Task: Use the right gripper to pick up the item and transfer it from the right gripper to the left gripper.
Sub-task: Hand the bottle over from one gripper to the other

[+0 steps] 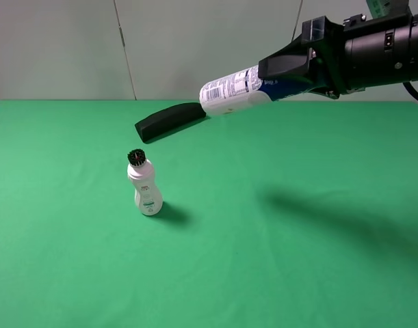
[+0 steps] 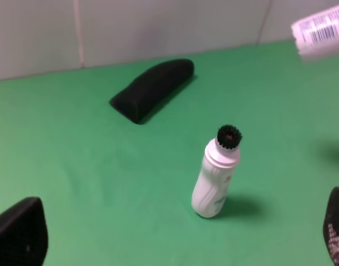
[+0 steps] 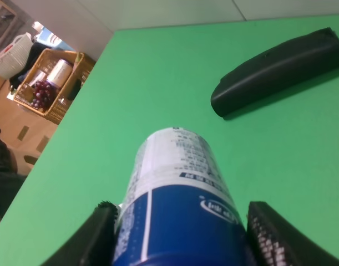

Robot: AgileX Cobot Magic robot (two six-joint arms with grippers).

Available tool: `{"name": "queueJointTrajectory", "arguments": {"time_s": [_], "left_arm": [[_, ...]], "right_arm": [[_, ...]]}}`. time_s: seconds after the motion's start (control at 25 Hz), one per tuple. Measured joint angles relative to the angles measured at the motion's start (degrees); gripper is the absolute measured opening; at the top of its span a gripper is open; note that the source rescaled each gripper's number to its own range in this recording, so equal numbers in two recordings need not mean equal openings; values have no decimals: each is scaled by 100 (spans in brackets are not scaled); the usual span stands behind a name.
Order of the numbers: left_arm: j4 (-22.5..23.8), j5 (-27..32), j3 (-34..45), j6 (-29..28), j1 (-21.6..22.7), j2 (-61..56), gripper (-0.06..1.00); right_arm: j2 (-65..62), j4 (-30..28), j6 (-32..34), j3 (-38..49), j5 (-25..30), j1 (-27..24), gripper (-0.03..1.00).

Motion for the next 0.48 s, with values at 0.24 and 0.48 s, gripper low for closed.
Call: {"name": "queueJointTrajectory", "arguments": {"time_s": [0.24,0.48], "left_arm": [[-1227,-700,0,2393,0,1709,100],[-3399,-1029,-31,5726,0,3262,100]], "right_arm": [[0,-17,0,0,5,0,0],[0,-55,0,0,5,0,0]]}}
